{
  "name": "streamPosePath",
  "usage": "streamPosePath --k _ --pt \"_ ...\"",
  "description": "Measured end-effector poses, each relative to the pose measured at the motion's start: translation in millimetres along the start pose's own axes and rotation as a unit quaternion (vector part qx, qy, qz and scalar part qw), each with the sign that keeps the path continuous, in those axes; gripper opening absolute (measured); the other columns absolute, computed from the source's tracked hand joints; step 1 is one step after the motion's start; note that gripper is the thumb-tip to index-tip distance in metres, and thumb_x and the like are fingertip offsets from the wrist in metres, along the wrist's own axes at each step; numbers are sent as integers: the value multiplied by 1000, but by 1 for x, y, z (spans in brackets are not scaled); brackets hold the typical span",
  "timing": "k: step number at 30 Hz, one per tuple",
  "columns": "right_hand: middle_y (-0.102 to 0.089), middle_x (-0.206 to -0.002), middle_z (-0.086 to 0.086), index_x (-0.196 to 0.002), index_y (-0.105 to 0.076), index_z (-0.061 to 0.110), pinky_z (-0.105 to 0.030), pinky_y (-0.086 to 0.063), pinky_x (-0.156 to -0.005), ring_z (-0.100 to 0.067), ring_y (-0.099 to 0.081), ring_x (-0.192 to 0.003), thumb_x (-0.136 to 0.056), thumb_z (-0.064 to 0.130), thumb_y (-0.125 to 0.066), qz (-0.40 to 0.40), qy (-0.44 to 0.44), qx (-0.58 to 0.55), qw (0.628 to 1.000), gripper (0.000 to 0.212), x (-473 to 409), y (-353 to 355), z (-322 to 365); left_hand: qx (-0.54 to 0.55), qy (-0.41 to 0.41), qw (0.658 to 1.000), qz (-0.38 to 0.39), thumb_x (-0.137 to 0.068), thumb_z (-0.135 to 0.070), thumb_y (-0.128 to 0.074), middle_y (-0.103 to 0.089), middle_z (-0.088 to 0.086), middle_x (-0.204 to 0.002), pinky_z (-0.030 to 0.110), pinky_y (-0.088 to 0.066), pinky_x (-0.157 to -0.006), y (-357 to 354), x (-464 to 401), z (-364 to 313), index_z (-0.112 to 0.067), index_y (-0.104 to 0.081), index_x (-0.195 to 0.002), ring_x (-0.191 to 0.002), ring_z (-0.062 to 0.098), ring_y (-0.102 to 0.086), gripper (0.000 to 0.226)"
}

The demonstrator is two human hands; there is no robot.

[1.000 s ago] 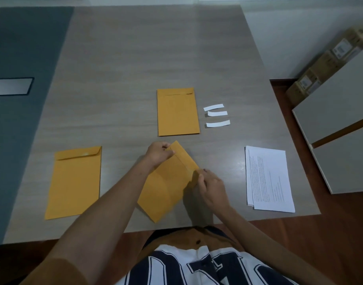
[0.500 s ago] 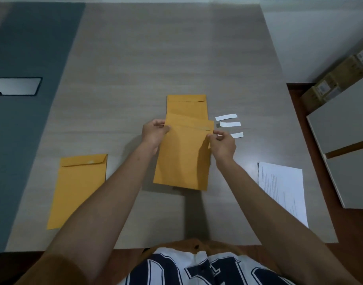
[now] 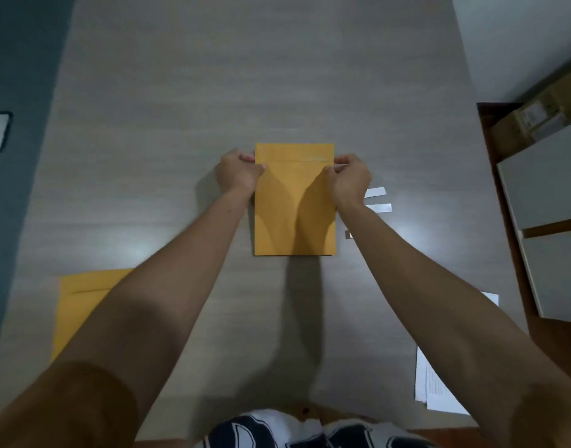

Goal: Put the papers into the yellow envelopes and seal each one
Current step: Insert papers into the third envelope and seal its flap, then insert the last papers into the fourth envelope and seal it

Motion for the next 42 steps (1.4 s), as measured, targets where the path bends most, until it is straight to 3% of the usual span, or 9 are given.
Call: streamPosePath --k 3,5,10,17,26,30,34,38,42 --pt "-70 -97 -4 -105 -67 8 -14 -40 -72 -14 -60 -84 -88 12 -63 0 3 18 1000 17 -12 -6 1 -21 1 1000 2 -76 -21 -82 -67 -2 -90 23 -50 -76 -8 -11 -2 -18 -63 -83 -84 15 -63 21" --pt "-71 -100 -6 -106 -67 8 -21 -46 -80 -19 -64 -93 -89 15 -64 -1 4 34 999 19 -18 -10 0 -40 -3 999 1 -78 -24 -80 -64 -3 -89 20 -45 -73 -11 -14 -1 -18 -63 -86 -85 15 -62 19" --pt "-69 -104 -9 -110 -66 8 -22 -44 -76 -22 -64 -97 -91 18 -64 -1 7 69 998 23 -17 -13 -3 -78 -10 997 -3 -82 -30 -77 -67 1 -116 20 -41 -79 -11 -17 7 -13 -65 -112 -106 17 -63 36" --pt "-66 -109 -7 -114 -65 14 -39 -51 -88 -23 -62 -101 -88 27 -66 27 37 90 995 29 33 -14 -7 -100 -35 994 -16 -82 -31 -73 -68 3 -110 26 -47 -80 11 11 29 -14 -69 -105 -100 20 -64 29" --pt "-64 -111 -11 -114 -64 12 -35 -50 -85 -26 -61 -102 -89 30 -63 121 111 120 979 31 134 -37 -18 -167 -60 982 -64 -82 -33 -70 -56 14 -120 36 -46 -94 77 81 112 -15 -67 -109 -112 32 -54 33" --pt "-66 -108 -12 -111 -65 12 -35 -53 -83 -27 -62 -100 -88 30 -66 165 145 137 966 29 179 -52 -23 -244 -20 961 -126 -84 -38 -65 -48 15 -126 42 -38 -99 120 114 156 -13 -59 -119 -120 35 -43 44" --pt "-66 -107 -11 -112 -66 13 -38 -53 -88 -26 -62 -103 -87 27 -66 197 142 133 961 29 214 -60 -31 -275 82 942 -176 -85 -44 -61 -40 17 -136 48 -37 -100 160 139 203 -8 -49 -129 -126 36 -37 58" --pt "-66 -108 -10 -111 -67 13 -36 -50 -93 -25 -59 -107 -87 25 -66 206 151 137 957 27 243 -53 -45 -308 150 936 -76 -97 -55 -39 -8 15 -160 57 -24 -111 178 159 255 -23 -25 -150 -145 37 -11 63" --pt "-62 -109 -9 -112 -66 12 -33 -47 -90 -24 -58 -104 -88 27 -65 196 175 142 954 28 260 -30 -63 -333 67 940 14 -101 -52 -31 3 11 -164 60 -18 -114 164 182 274 -31 -18 -153 -148 39 -1 58"
Point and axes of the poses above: each hand's wrist, its own x-axis away from the middle knuckle, its own y-axis out of the back of the hand, z = x × y, the point moved 2 cm from there along -x, towards the middle knuckle
